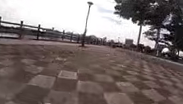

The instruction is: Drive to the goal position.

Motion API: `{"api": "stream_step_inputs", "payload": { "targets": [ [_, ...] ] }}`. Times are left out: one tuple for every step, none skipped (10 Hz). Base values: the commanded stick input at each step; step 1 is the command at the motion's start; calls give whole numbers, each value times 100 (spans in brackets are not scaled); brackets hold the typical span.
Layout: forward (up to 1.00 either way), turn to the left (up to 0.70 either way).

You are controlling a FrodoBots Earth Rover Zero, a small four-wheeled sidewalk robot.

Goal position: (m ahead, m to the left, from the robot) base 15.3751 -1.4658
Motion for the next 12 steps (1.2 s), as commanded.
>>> {"api": "stream_step_inputs", "payload": {
  "targets": [
    [100,0],
    [100,0],
    [100,0],
    [100,0],
    [100,0],
    [100,0],
    [100,0],
    [100,0],
    [100,0],
    [100,0],
    [100,0],
    [100,0]
  ]
}}
